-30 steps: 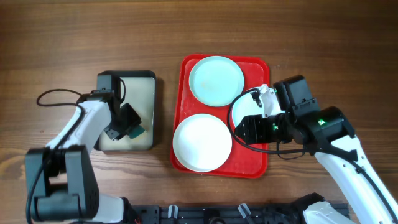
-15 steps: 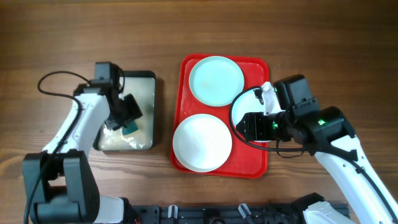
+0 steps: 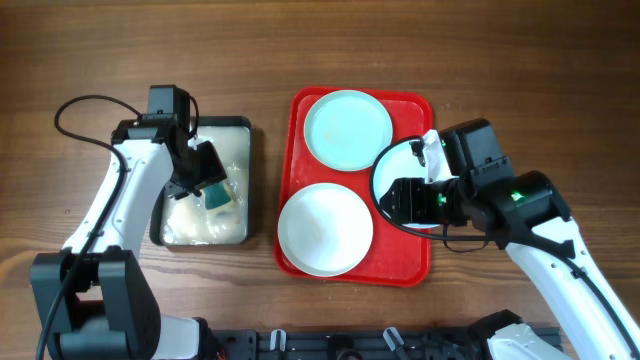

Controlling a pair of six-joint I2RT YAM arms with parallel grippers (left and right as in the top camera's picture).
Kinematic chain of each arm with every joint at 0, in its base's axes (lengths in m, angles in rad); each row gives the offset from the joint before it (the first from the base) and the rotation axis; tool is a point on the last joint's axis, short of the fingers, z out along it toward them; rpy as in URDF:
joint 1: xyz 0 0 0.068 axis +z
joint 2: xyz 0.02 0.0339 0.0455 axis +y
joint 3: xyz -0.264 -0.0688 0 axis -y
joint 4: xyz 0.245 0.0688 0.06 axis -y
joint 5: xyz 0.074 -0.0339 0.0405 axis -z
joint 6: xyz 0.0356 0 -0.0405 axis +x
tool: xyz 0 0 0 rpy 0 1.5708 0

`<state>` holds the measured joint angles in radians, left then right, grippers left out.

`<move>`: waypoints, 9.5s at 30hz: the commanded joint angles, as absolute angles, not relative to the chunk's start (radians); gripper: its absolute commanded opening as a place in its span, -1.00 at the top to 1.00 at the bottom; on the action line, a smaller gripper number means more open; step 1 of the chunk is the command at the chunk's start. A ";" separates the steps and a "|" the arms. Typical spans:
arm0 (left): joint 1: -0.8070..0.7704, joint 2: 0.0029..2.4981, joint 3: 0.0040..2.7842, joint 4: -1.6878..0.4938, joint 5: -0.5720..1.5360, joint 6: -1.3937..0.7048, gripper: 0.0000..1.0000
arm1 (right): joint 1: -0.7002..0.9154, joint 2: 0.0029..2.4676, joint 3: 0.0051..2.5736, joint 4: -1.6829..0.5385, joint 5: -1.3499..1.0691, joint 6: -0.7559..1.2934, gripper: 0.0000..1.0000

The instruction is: Clean dirty plates on tray and stack at the side

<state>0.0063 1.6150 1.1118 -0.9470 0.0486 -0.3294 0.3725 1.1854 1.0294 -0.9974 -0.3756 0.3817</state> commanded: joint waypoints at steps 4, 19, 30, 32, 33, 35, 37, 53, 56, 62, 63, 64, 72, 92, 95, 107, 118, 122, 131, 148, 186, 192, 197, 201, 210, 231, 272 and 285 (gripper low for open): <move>0.002 1.627 0.965 -0.803 0.014 -0.429 -0.14 | 0.377 1.188 1.039 -0.995 -0.365 0.397 -0.24; 0.002 1.668 1.188 -0.801 -0.034 -0.268 0.92 | 0.377 1.188 1.039 -0.988 -0.365 0.424 -0.25; 0.002 1.839 1.232 -0.929 0.025 -0.237 0.92 | 0.377 1.211 0.957 -1.016 -0.348 0.439 -0.22; 0.002 1.818 1.308 -1.013 0.036 -0.238 0.92 | 0.378 1.235 0.915 -0.953 -0.394 0.366 -0.11; 0.002 1.795 1.376 -1.065 0.084 -0.238 0.92 | 0.386 1.259 0.900 -0.915 -0.427 0.340 -0.07; 0.002 1.745 1.456 -1.122 0.136 -0.238 0.92 | 0.416 1.320 0.898 -0.888 -0.431 0.340 -0.06; 0.002 1.684 1.486 -1.150 0.168 -0.239 0.92 | 0.453 1.399 0.898 -0.837 -0.430 0.340 -0.07; -0.276 1.560 1.346 -1.177 0.273 -0.410 0.92 | 0.459 1.752 0.899 -0.583 -0.174 0.609 0.91; -0.381 1.560 1.185 -0.985 0.303 -0.457 0.92 | 0.445 1.750 0.899 -0.561 -0.188 0.601 0.91; -0.554 1.631 0.942 -0.615 0.239 -0.459 0.92 | 0.445 1.750 0.899 -0.561 -0.203 0.576 0.92; -0.560 1.656 0.937 -0.598 0.238 -0.457 0.92 | 0.445 1.750 0.899 -0.560 -0.203 0.576 0.91; -0.568 1.716 0.936 -0.566 0.239 -0.457 0.92 | 0.445 1.750 0.899 -0.560 -0.204 0.576 0.91; -0.449 1.816 1.020 -0.783 -0.042 -0.465 0.92 | 0.445 1.750 0.899 -0.564 -0.207 0.576 0.91; -0.625 1.895 1.020 -0.392 0.590 -0.593 0.92 | 0.445 1.750 0.899 -0.571 -0.207 0.576 0.91; -0.624 1.895 1.020 -0.362 0.449 -0.594 0.92 | 0.445 1.750 0.899 -0.572 -0.207 0.576 0.91; -0.478 1.893 1.036 -0.564 -0.011 -0.641 0.92 | 0.445 1.750 0.899 -0.590 -0.206 0.575 0.92; -0.479 1.660 1.036 -0.856 0.006 -0.640 0.92 | 0.445 1.750 0.899 -0.516 -0.270 0.403 0.81; -0.397 1.387 1.036 -0.880 0.036 -0.597 0.92 | 0.445 1.692 0.936 -0.552 -0.257 0.400 0.92; -0.001 1.412 0.872 -0.767 -0.041 -0.439 0.33 | 0.508 1.372 0.998 -0.748 0.266 0.446 0.92; -0.001 1.138 0.930 -0.858 0.097 -0.370 -0.84 | 0.827 1.370 1.184 -0.831 0.657 0.282 0.91; -0.001 1.139 0.930 -0.861 0.097 -0.370 -1.00 | 1.284 1.410 1.184 -0.815 1.301 0.184 0.91; -0.001 1.139 0.930 -0.861 0.097 -0.370 -1.00 | 1.284 1.410 1.184 -0.815 1.301 0.184 0.91; -0.001 1.139 0.930 -0.861 0.097 -0.370 -1.00 | 1.284 1.410 1.184 -0.815 1.299 0.186 0.91; -0.001 1.139 0.930 -0.861 0.097 -0.370 -1.00 | 1.250 1.410 1.184 -0.814 1.232 0.235 0.92; -0.001 1.139 0.930 -0.861 0.097 -0.370 -1.00 | 0.897 1.427 1.188 -0.844 0.623 0.263 0.92; -0.001 1.139 0.930 -0.861 0.097 -0.370 -1.00 | -0.556 1.493 1.178 -0.789 -0.056 0.502 0.91; -0.001 1.139 0.930 -0.861 0.097 -0.370 -1.00 | -0.026 1.677 1.023 -0.829 -0.060 0.262 0.67; -0.001 1.139 0.930 -0.861 0.096 -0.370 -1.00 | -0.027 1.548 1.022 -0.781 -0.045 0.195 0.28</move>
<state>-0.0063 1.1500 0.9165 -0.8635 0.0807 -0.3786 -0.0269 1.4891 1.0218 -0.7959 -0.0792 0.2031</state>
